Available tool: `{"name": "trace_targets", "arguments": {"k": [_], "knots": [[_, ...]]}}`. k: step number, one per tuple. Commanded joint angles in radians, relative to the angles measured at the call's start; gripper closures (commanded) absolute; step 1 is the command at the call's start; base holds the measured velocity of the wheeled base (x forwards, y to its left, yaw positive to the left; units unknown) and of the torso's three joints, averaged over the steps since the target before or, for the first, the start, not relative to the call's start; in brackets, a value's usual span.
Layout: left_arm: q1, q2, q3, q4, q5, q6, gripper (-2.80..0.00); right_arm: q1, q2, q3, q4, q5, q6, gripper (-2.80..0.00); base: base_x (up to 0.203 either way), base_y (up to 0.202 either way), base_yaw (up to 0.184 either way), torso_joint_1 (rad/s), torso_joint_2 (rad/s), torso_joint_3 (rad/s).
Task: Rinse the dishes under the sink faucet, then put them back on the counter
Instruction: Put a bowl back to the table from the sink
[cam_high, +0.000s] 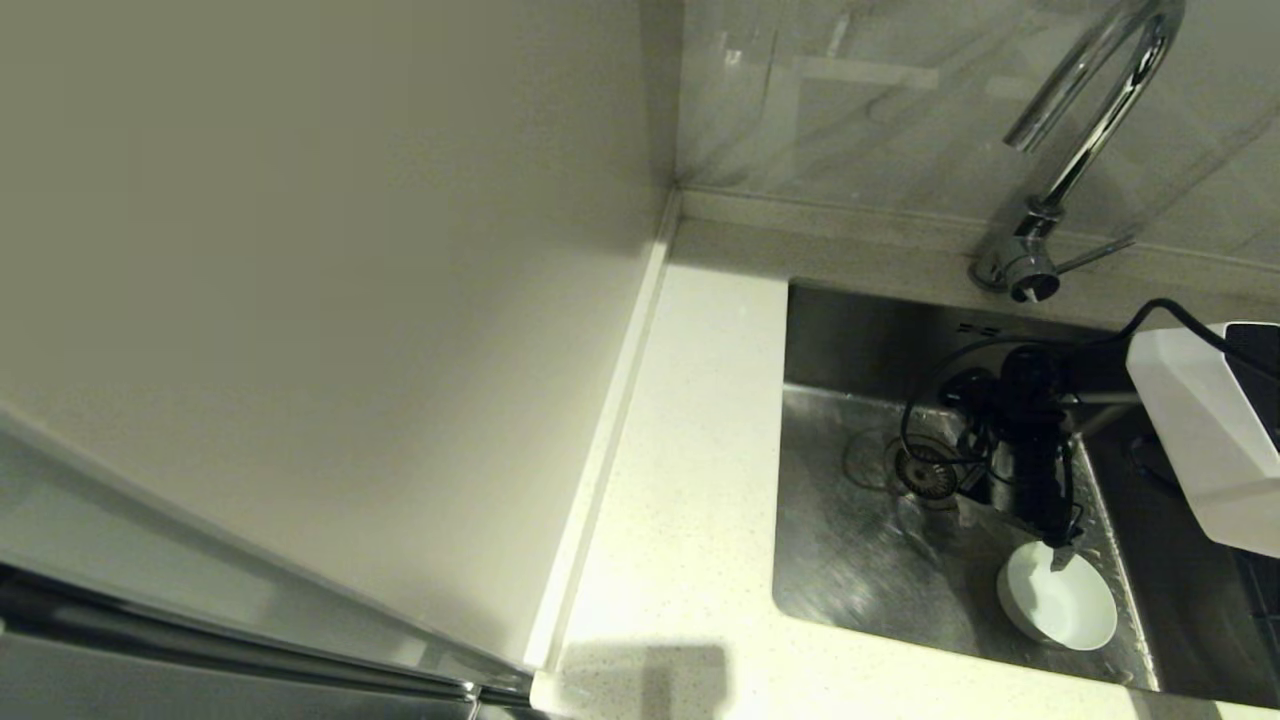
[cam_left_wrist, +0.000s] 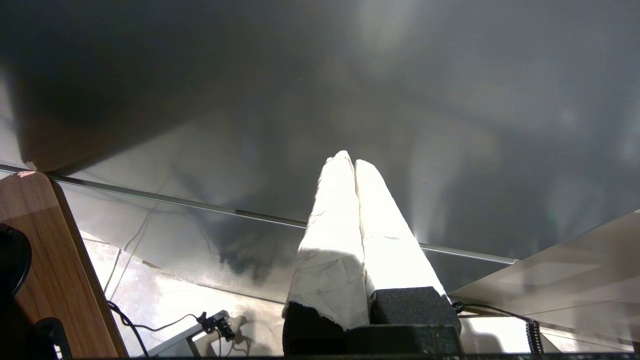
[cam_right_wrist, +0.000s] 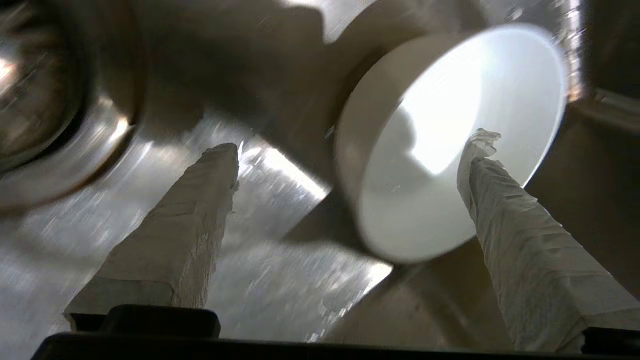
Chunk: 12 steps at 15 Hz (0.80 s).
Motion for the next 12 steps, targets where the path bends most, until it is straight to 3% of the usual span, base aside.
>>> {"name": "trace_targets", "arguments": {"k": [1, 9, 10, 12], "knots": [[0.000, 0.000, 0.003, 0.000, 0.000, 0.000, 0.00, -0.016, 0.025, -0.004, 0.004, -0.016, 0.004, -2.80, 0.000, 0.000, 0.000, 0.000, 0.00, 0.000], [-0.001, 0.000, 0.003, 0.000, 0.000, 0.000, 0.00, -0.055, 0.065, -0.024, 0.001, -0.019, -0.007, -2.80, 0.000, 0.000, 0.000, 0.000, 0.00, 0.000], [0.000, 0.000, 0.003, 0.000, 0.000, 0.000, 0.00, -0.058, 0.069, -0.024, 0.001, -0.019, -0.010, -0.17, 0.000, 0.000, 0.000, 0.000, 0.00, 0.000], [-0.001, 0.000, 0.003, 0.000, 0.000, 0.000, 0.00, -0.065, 0.067, -0.024, 0.001, -0.016, -0.028, 0.00, 0.000, 0.000, 0.000, 0.000, 0.00, 0.000]]}}
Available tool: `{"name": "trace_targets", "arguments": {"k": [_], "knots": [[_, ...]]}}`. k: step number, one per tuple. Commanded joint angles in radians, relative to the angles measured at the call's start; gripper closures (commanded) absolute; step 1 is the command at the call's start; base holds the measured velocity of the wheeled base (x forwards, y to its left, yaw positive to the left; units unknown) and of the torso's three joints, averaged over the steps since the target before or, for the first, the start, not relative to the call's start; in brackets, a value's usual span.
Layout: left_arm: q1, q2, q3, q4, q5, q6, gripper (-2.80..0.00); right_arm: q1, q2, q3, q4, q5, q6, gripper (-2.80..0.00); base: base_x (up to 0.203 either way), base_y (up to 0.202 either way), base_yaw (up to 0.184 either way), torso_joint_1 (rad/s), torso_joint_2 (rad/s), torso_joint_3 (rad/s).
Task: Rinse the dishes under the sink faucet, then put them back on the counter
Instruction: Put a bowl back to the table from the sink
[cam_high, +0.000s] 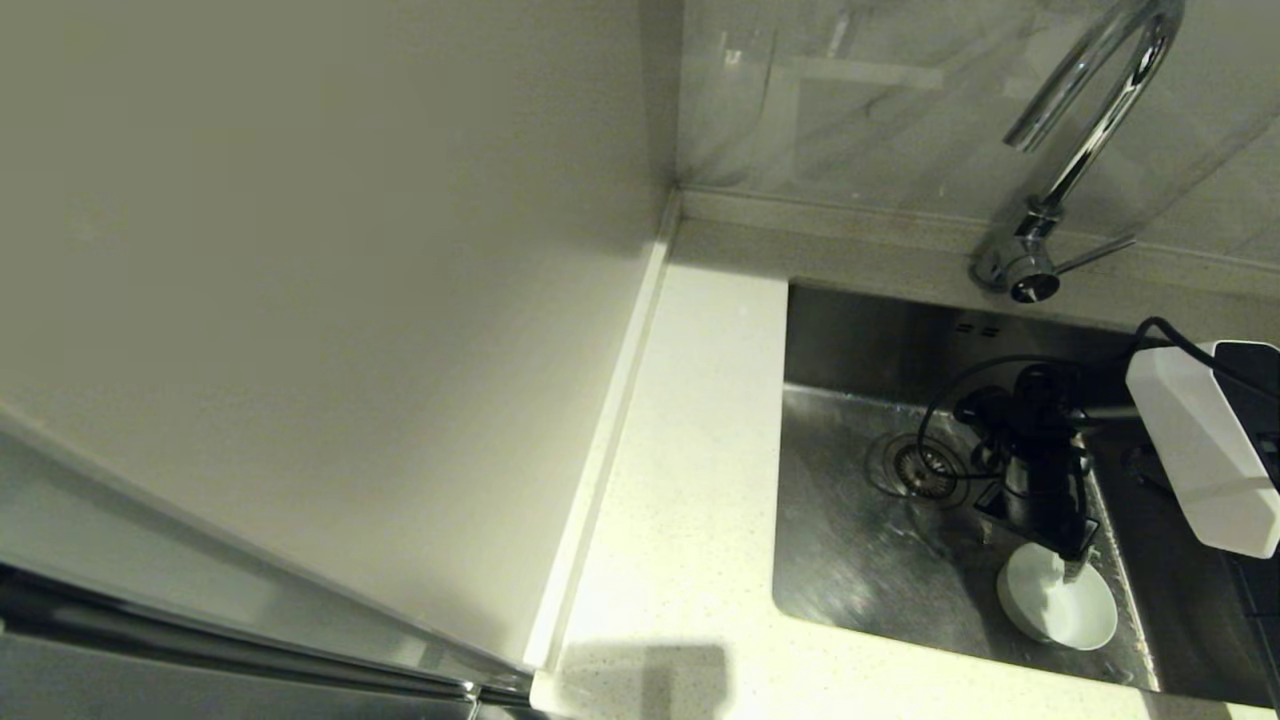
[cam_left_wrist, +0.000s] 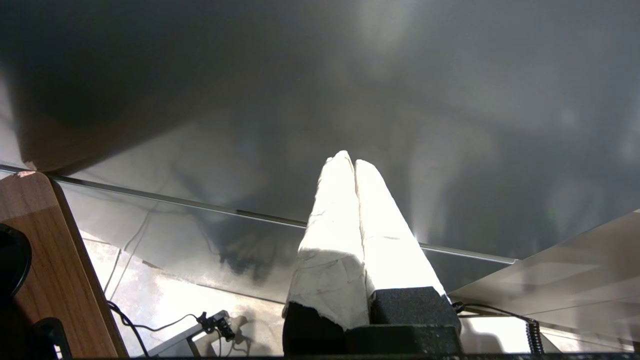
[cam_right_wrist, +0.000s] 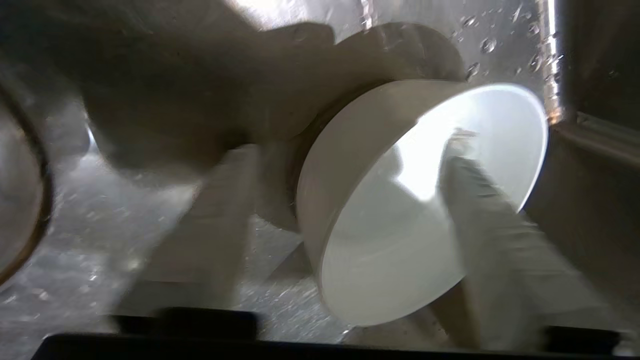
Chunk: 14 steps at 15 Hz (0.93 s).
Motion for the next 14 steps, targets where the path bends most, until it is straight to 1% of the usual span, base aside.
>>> {"name": "trace_targets", "arguments": {"k": [1, 7, 14], "knots": [[0.000, 0.000, 0.003, 0.000, 0.000, -0.001, 0.00, -0.010, 0.002, 0.000, 0.005, -0.003, -0.003, 0.00, 0.000, 0.000, 0.000, 0.000, 0.00, 0.000], [-0.001, 0.000, 0.003, 0.000, 0.000, -0.001, 0.00, -0.032, -0.032, 0.003, 0.007, 0.003, -0.019, 0.00, 0.000, 0.000, 0.000, 0.000, 0.00, 0.000], [0.000, 0.000, 0.003, 0.000, 0.000, -0.001, 0.00, -0.026, -0.103, 0.015, 0.018, 0.003, -0.025, 0.00, 0.000, 0.000, 0.000, 0.000, 0.00, 0.000]]}}
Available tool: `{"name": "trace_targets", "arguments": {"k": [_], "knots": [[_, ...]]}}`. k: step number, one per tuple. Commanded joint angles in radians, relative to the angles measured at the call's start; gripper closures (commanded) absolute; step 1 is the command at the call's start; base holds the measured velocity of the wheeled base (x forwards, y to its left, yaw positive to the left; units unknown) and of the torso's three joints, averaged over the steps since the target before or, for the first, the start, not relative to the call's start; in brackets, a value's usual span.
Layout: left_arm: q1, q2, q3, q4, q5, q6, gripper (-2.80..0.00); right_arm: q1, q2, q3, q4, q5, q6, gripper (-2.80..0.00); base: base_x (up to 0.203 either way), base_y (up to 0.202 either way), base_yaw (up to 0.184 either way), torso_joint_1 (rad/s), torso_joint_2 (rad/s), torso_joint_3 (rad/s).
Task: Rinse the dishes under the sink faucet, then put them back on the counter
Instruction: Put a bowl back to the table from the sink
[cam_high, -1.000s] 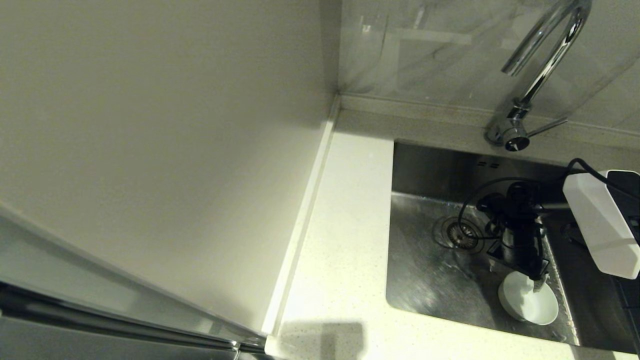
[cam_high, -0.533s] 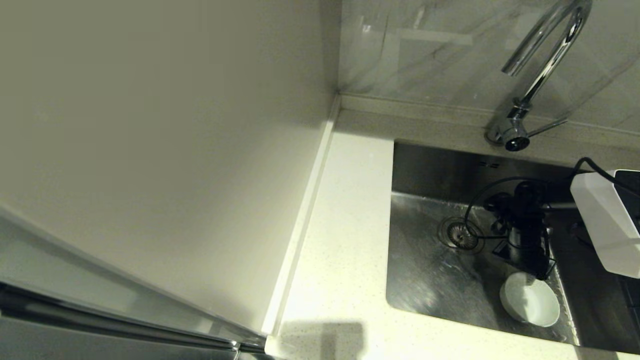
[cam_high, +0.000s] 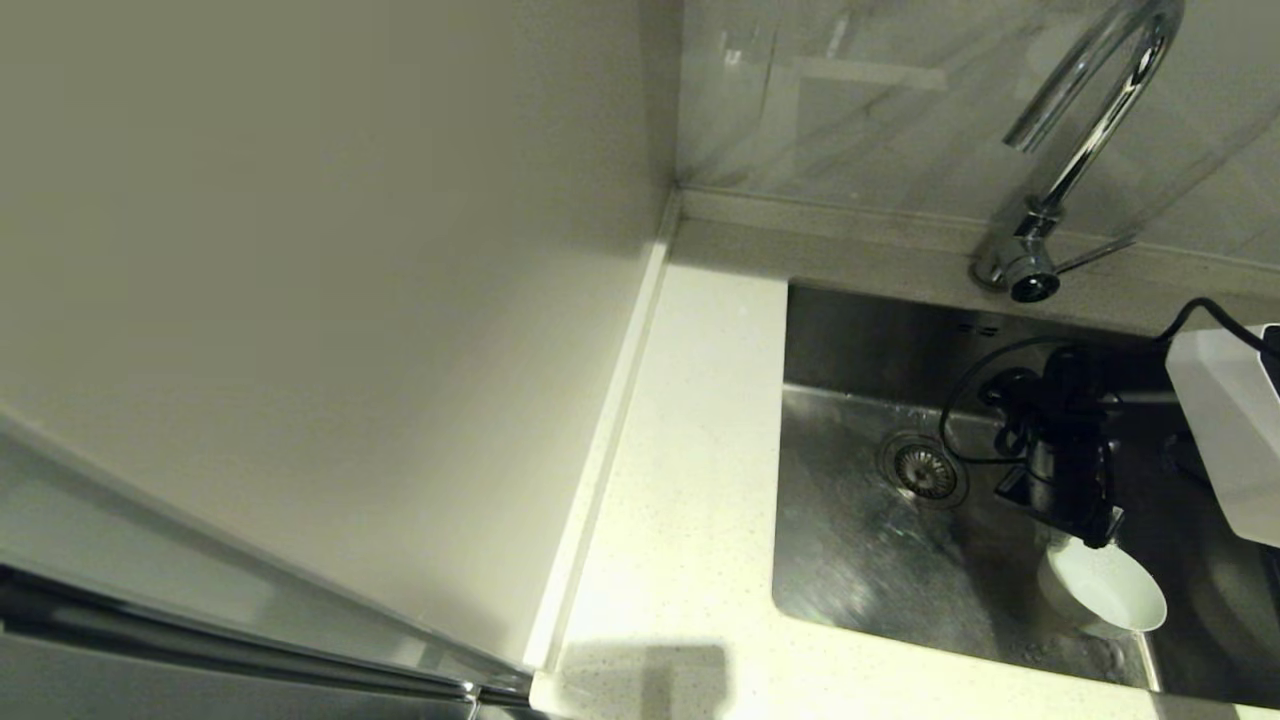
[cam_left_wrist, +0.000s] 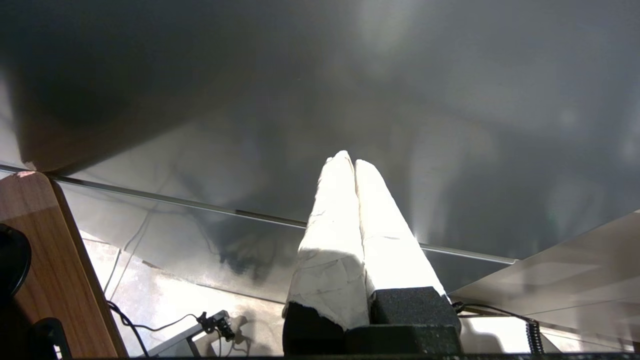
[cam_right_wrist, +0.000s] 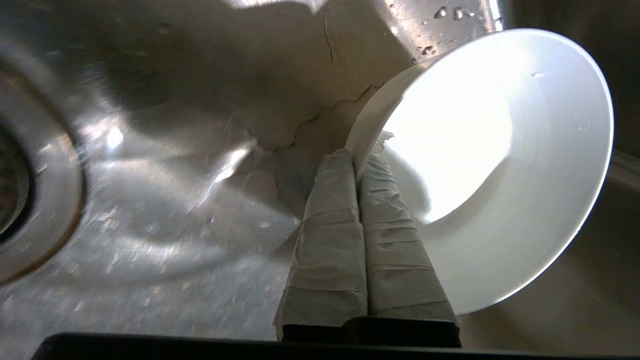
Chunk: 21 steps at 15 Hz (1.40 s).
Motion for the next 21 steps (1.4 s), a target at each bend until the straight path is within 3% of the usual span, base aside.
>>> {"name": "trace_targets", "arguments": {"k": [1, 4, 7, 10, 14, 16, 18, 20, 21], "knots": [[0.001, 0.000, 0.003, 0.000, 0.000, 0.000, 0.00, 0.020, -0.056, 0.009, 0.022, -0.002, 0.001, 0.00, 0.000, 0.000, 0.000, 0.000, 0.00, 0.000], [0.001, -0.001, 0.003, 0.000, 0.000, 0.000, 0.00, 0.115, -0.159, 0.038, 0.044, -0.002, 0.001, 0.00, 0.000, 0.000, 0.000, 0.000, 0.00, 0.000], [0.000, -0.001, 0.003, 0.000, 0.000, 0.000, 0.00, 0.260, -0.323, 0.086, 0.050, 0.014, -0.002, 0.00, 0.000, 0.000, 0.000, 0.000, 0.00, 0.000], [0.001, 0.000, 0.003, 0.000, 0.000, 0.000, 0.00, 0.378, -0.505, 0.090, 0.088, 0.105, -0.021, 0.00, 0.000, 0.000, 0.000, 0.000, 0.00, 0.000], [-0.001, 0.000, 0.003, 0.000, 0.000, 0.000, 0.00, 0.386, -0.638, -0.024, 0.182, 0.535, -0.031, 0.00, 0.000, 0.000, 0.000, 0.000, 0.00, 0.000], [0.001, 0.000, 0.003, 0.000, 0.000, 0.000, 0.00, 0.351, -0.665, -0.029, 0.184, 0.796, 0.020, 0.00, 0.000, 0.000, 0.000, 0.000, 0.00, 0.000], [-0.001, 0.000, 0.003, 0.000, 0.000, 0.000, 0.00, 0.296, -0.676, -0.029, 0.162, 1.088, 0.128, 0.00, 0.000, 0.000, 0.000, 0.000, 0.00, 0.000], [-0.001, 0.000, 0.003, 0.000, 0.000, 0.000, 0.00, 0.220, -0.660, -0.029, 0.120, 1.388, 0.319, 0.00, 0.000, 0.000, 0.000, 0.000, 0.00, 0.000], [0.001, 0.000, 0.003, 0.000, 0.000, 0.000, 0.00, 0.189, -0.638, -0.029, 0.083, 1.499, 0.445, 0.00, 0.000, 0.000, 0.000, 0.000, 0.00, 0.000]]}}
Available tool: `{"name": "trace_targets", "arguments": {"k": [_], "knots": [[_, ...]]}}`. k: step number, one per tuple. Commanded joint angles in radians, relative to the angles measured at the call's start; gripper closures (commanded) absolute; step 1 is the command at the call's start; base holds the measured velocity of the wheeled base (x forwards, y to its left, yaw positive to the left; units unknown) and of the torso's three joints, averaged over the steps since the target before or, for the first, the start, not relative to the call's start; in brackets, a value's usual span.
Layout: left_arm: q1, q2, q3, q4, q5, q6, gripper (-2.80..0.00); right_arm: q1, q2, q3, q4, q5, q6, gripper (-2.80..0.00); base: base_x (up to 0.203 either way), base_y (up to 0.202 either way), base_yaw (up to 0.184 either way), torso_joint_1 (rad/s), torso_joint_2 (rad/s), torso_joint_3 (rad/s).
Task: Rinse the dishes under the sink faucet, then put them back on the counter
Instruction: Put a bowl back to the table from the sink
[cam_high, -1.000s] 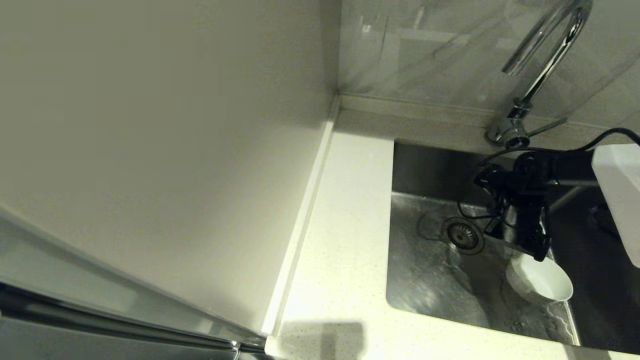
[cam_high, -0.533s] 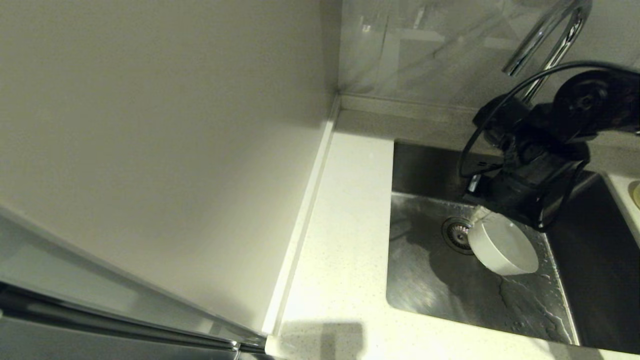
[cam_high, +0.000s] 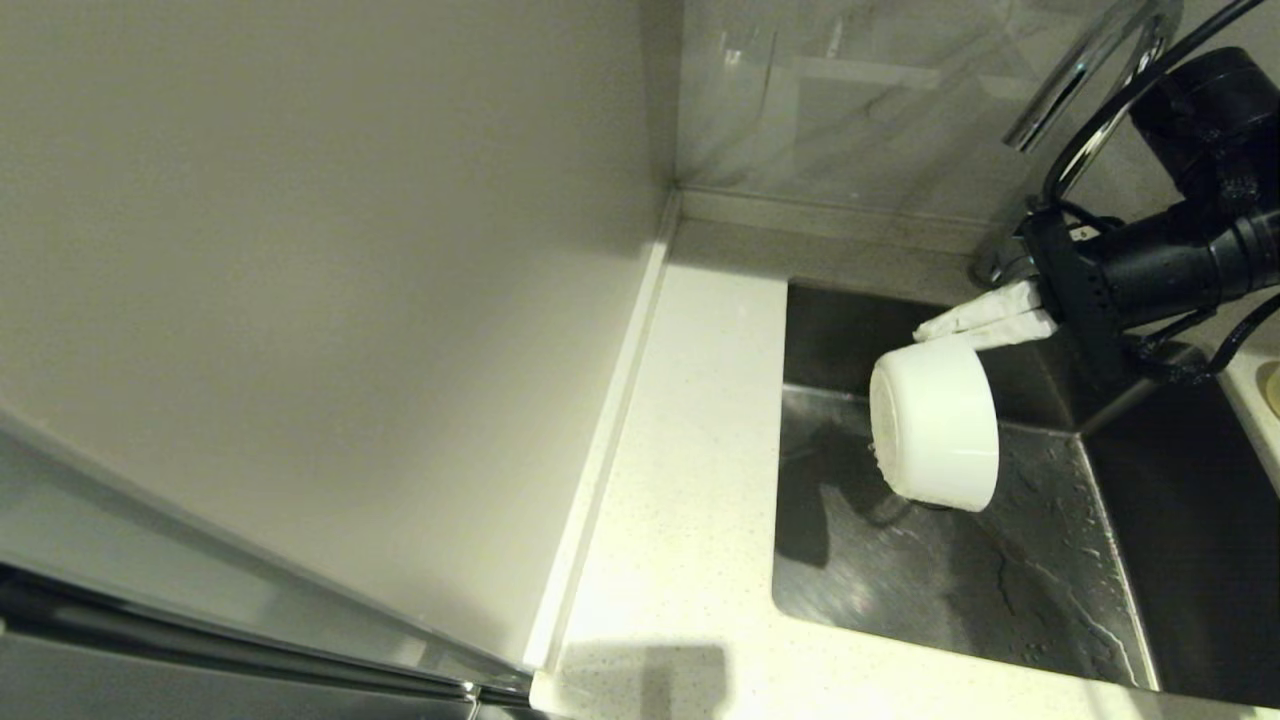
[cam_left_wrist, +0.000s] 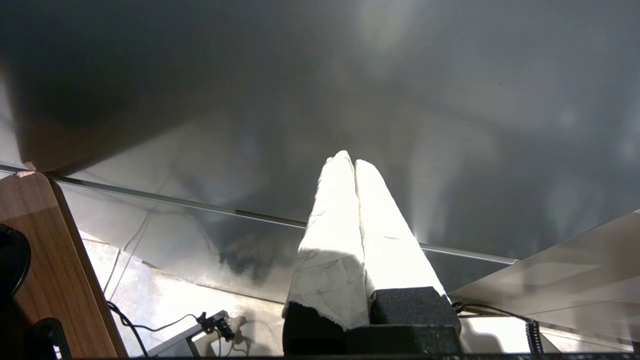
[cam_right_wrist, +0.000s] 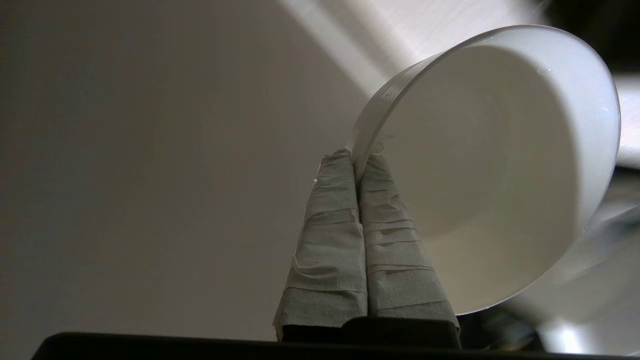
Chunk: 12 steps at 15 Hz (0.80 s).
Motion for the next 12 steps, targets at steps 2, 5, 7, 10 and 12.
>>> {"name": "trace_targets", "arguments": {"k": [2, 5, 7, 10, 12], "knots": [[0.000, 0.000, 0.003, 0.000, 0.000, 0.000, 0.00, -0.069, 0.055, 0.000, -0.088, 0.336, 0.252, 0.00, 0.000, 0.000, 0.000, 0.000, 0.00, 0.000], [0.000, 0.000, 0.003, 0.000, 0.000, 0.000, 0.00, -0.092, 0.053, 0.000, -0.089, 0.308, 0.242, 0.00, 0.000, 0.000, 0.000, 0.000, 0.00, 0.000], [0.000, 0.000, 0.003, 0.000, 0.000, 0.000, 0.00, -0.125, 0.030, 0.004, -0.090, 0.295, 0.211, 0.00, 0.000, 0.000, 0.000, 0.000, 0.00, 0.000], [0.000, 0.000, 0.003, 0.000, 0.000, 0.000, 0.00, -0.136, -0.029, 0.025, -0.065, 0.043, -0.019, 0.00, 0.000, 0.000, 0.000, 0.000, 0.00, 0.000], [-0.001, 0.000, 0.003, 0.000, 0.000, 0.000, 0.00, -0.127, -0.073, 0.054, 0.004, -0.285, -0.316, 0.00, 0.000, 0.000, 0.000, 0.000, 0.00, 0.000]]}}
